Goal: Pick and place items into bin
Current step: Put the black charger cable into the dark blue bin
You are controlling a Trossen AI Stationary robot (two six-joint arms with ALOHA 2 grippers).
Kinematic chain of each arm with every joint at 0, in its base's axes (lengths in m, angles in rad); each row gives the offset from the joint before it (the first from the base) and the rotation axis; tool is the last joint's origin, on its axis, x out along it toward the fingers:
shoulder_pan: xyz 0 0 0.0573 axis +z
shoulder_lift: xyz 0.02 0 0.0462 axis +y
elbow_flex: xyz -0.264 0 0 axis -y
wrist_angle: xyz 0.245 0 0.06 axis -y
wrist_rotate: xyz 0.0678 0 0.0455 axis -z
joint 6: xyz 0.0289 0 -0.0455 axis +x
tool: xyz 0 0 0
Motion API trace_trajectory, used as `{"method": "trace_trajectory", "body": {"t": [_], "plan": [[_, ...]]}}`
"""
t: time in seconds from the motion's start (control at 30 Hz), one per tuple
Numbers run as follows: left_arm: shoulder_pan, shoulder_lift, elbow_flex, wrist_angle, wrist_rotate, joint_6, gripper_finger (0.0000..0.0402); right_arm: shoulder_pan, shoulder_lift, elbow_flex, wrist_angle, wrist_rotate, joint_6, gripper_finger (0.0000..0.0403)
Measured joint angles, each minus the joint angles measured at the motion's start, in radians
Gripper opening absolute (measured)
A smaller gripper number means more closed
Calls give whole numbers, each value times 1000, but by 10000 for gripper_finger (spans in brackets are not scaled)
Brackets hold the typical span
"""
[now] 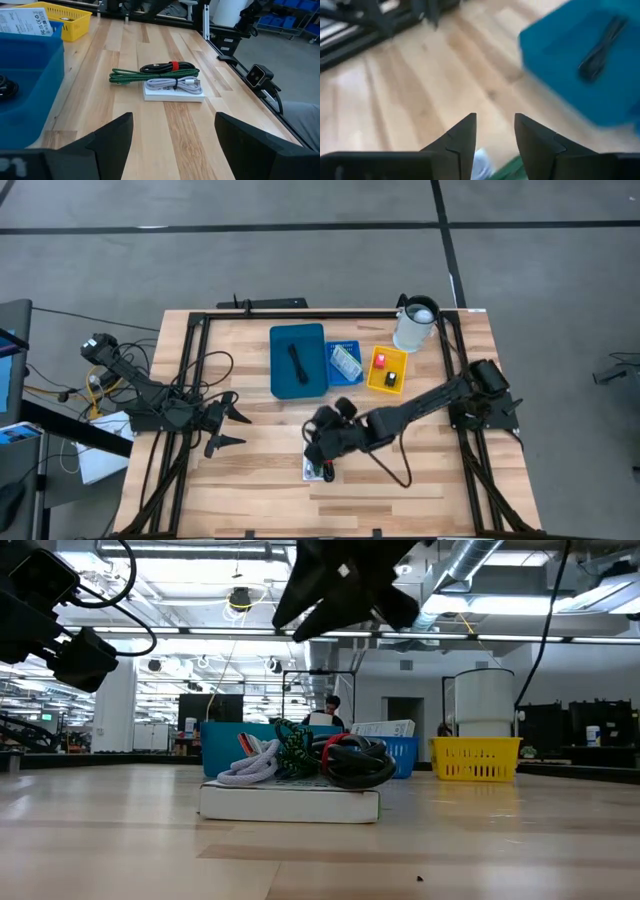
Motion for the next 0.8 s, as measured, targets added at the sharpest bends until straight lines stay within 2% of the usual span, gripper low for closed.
{"method": "trace_trajectory", "body": {"t": [0.13,0.3,0.57,0.8], "plan": [[0,0,0,0,0,0,270,40,35,2,-17,-29,110,145],[0,0,0,0,0,0,270,67,59,4,-42,-13,207,172],[0,0,0,0,0,0,270,83,91,-3,-114,-22,271,218],[0,0,0,0,0,0,270,86,102,-2,-144,-57,293,225]]}}
